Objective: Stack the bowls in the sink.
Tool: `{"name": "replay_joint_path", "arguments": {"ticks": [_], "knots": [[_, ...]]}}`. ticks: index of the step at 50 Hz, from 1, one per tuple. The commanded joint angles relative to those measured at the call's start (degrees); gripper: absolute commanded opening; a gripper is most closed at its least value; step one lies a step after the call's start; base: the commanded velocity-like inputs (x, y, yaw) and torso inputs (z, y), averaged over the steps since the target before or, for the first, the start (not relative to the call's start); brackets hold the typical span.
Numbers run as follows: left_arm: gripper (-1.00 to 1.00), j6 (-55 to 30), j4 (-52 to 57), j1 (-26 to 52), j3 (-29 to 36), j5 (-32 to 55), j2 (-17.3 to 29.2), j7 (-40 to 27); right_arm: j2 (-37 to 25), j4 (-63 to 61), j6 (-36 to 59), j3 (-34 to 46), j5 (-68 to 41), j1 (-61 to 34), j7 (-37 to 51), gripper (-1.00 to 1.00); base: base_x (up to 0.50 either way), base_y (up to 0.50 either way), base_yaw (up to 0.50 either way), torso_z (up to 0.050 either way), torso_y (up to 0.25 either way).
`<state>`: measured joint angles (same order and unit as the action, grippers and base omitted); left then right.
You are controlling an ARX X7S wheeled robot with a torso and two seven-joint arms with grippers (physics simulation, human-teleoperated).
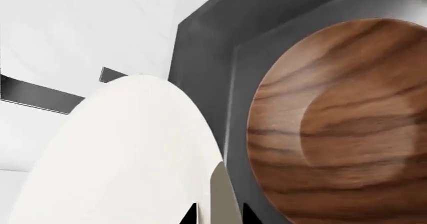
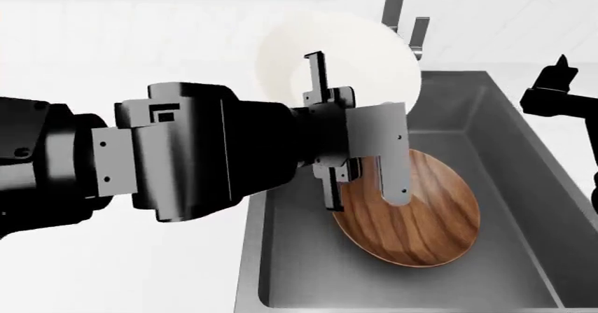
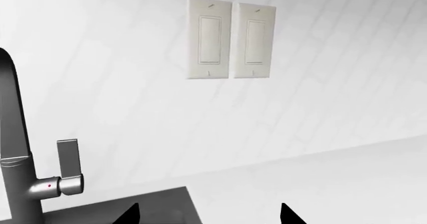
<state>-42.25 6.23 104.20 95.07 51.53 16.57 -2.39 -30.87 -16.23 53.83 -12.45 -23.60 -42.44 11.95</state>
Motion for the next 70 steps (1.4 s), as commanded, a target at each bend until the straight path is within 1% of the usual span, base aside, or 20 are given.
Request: {"name": "replay_joint_path", "arguments": {"ticks": [1,15,22,40,44,53,70], "knots": [[-1.0,7.8,-6.7,-2.8,-1.5,-4.3,-4.8,3.7,-0.7,-0.8,0.8,-1.0,-0.3,0.5,0.3,1.0,0.0,0.0,0.0,0.0,0.0],[-1.0,14.1,-12.8,-7.1,-1.9,-5.8,-9.2,7.7,-1.4,-1.8,0.7,-2.2,-0.4,2.0,0.5,1.0,0.0,0.0,0.0,0.0,0.0],[-1.0,16.3,-15.0,-9.1,-2.4,-5.8,-10.6,8.8,-2.0,-2.1,2.2,-2.2,-0.7,1.0,0.7,1.0,0.0,0.0,0.0,0.0,0.0],[-1.0,17.8,-15.5,-13.7,-1.0,-6.3,-11.6,9.0,-2.3,-3.2,3.0,-2.8,-1.1,1.6,1.1,1.0,0.0,0.0,0.0,0.0,0.0],[-1.0,18.1,-15.8,-14.2,-0.8,-6.5,-11.8,9.3,-1.9,-2.7,1.2,-3.0,-0.6,3.2,0.8,1.0,0.0,0.0,0.0,0.0,0.0],[-1.0,18.6,-16.3,-15.7,-0.4,-6.7,-12.3,9.9,-2.2,-2.7,2.6,-2.7,-1.0,1.8,1.1,1.0,0.0,0.0,0.0,0.0,0.002],[-1.0,18.2,-16.3,-17.6,-2.3,-2.8,-12.5,11.9,-2.3,-2.5,2.2,-3.0,-1.1,2.3,1.1,1.0,0.0,0.0,0.0,0.0,0.0]]}}
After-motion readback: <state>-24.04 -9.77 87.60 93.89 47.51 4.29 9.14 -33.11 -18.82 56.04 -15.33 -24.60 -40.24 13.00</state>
